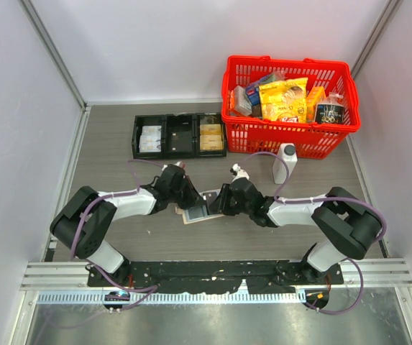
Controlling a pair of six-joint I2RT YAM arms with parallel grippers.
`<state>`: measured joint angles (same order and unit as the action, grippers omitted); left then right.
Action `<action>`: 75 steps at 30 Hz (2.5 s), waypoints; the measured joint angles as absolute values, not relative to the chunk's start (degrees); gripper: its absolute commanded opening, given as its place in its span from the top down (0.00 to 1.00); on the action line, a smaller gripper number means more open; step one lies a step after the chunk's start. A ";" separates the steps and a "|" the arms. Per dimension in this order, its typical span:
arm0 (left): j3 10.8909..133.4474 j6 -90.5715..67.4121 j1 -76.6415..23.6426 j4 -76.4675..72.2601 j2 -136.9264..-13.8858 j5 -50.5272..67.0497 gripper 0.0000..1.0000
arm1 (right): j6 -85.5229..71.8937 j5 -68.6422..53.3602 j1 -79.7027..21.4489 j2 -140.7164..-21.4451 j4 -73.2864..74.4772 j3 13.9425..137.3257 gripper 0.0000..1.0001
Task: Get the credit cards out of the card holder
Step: Remove the credit card from the card holder.
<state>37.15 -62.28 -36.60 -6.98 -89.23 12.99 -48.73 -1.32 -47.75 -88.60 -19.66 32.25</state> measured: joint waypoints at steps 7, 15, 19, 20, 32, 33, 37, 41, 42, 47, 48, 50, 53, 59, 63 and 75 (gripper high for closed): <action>37.01 -61.52 -36.69 -6.98 -89.12 13.08 1.00 | -48.90 -1.37 -46.26 -87.72 -19.68 31.07 0.74; 35.86 -61.06 -36.69 -6.35 -87.92 12.69 1.00 | -48.88 -1.37 -45.17 -87.72 -19.73 30.74 0.75; 35.14 -61.04 -36.69 -5.61 -86.91 12.40 1.00 | -48.93 -1.48 -44.88 -87.72 -20.32 30.15 0.76; 34.98 -61.04 -36.69 -5.37 -86.65 12.23 1.00 | -48.95 -1.56 -44.88 -87.74 -20.53 30.04 0.76; 34.92 -61.04 -36.73 -4.69 -86.04 11.94 0.74 | -49.54 -3.09 -44.64 -89.27 -22.98 29.80 0.79; 34.94 -61.06 -36.73 -4.40 -86.08 11.73 0.73 | -49.58 -3.16 -44.60 -89.27 -22.98 29.80 0.79; 35.46 -61.12 -36.73 -3.27 -86.06 10.48 0.66 | -49.71 -3.16 -44.56 -89.27 -22.96 29.80 0.79; 35.88 -60.99 -36.80 -2.81 -85.82 9.61 0.65 | -49.74 -3.16 -44.56 -89.27 -22.96 29.80 0.79; 36.01 -60.95 -36.80 -2.66 -85.84 9.45 0.65 | -49.74 -3.16 -44.56 -89.27 -22.94 29.80 0.79; 36.97 -60.82 -36.80 -2.31 -86.87 9.26 0.65 | -49.74 -3.18 -44.56 -89.27 -22.96 29.80 0.79; 37.19 -60.82 -36.80 -2.33 -87.15 9.26 0.65 | -49.74 -3.18 -44.53 -89.27 -22.96 29.80 0.79; 37.52 -60.80 -36.80 -2.46 -87.79 9.28 0.65 | -49.74 -3.22 -44.53 -89.27 -22.94 29.80 0.79; 37.60 -60.82 -36.80 -3.07 -88.53 9.61 0.66 | -49.74 -3.27 -44.53 -89.27 -22.96 29.80 0.79; 37.69 -60.88 -36.80 -4.16 -89.56 10.66 0.68 | -49.80 -3.36 -44.51 -89.30 -23.00 29.80 0.79; 37.67 -60.97 -36.77 -4.69 -89.84 11.27 0.74 | -49.91 -3.38 -44.51 -89.32 -23.03 29.80 0.79; 35.05 -61.25 -36.62 -7.62 -88.68 11.79 0.91 | -50.59 -3.75 -44.38 -89.69 -23.73 29.76 0.79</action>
<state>35.05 -61.25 -36.62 -7.62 -88.68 11.79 -50.59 -3.75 -44.38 -89.69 -23.73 29.76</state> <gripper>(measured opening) 0.130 0.207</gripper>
